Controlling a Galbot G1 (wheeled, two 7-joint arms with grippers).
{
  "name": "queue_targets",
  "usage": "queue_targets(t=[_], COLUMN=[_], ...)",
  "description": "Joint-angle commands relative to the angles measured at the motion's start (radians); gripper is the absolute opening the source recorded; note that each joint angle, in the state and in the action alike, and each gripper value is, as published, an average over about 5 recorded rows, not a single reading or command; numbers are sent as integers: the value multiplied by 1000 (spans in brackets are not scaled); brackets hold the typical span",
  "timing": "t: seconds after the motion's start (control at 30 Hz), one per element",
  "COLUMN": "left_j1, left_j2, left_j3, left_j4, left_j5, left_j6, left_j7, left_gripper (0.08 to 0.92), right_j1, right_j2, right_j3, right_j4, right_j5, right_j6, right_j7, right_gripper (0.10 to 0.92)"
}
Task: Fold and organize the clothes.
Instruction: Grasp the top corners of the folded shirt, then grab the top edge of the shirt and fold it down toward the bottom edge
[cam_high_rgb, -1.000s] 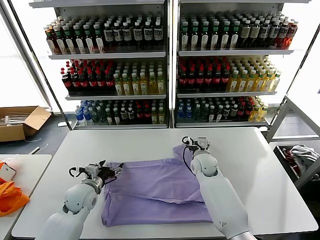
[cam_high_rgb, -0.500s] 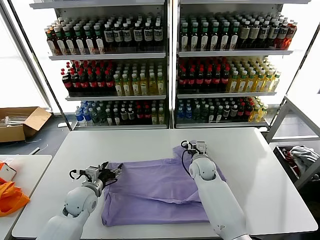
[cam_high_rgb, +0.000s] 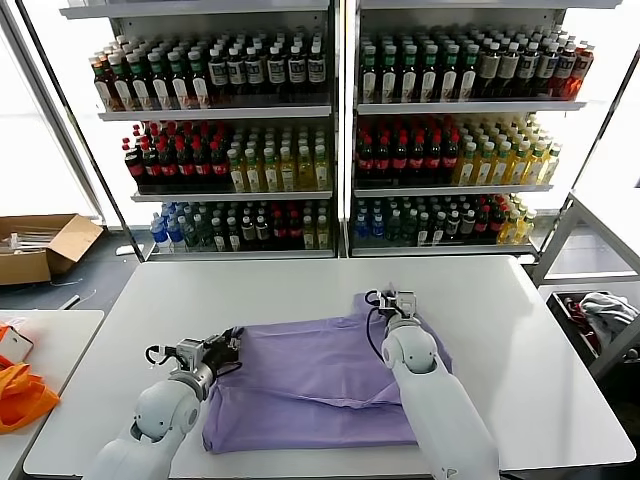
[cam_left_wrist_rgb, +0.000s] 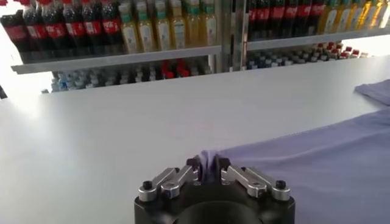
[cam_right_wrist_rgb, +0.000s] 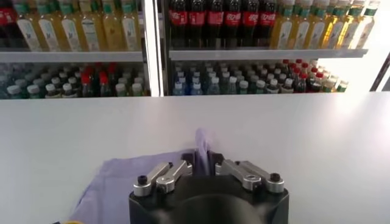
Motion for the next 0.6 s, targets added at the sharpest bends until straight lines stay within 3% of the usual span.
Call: queue_targets(t=[0.03,0.2,0.6], left_j1=[7,12,83], left_j2=[-6,-14,-23], left_j3=[-5,-21,-81], left_j4=[-3,-20,-163], left_j5=[8,16,43], left_j6=[-43,-102,-204], left_j7=[18,5,-14], left_gripper=[168,86,84], right_j1=[-26,-34,-125], right_j2=[-4,1,-39], right_j3=[4,15,37], right_j4=[81,149,417], right_j5=[5,6,3], right_j6=[8,23,40], right_j7=[-5,0,0], right_gripper=[143,111,111])
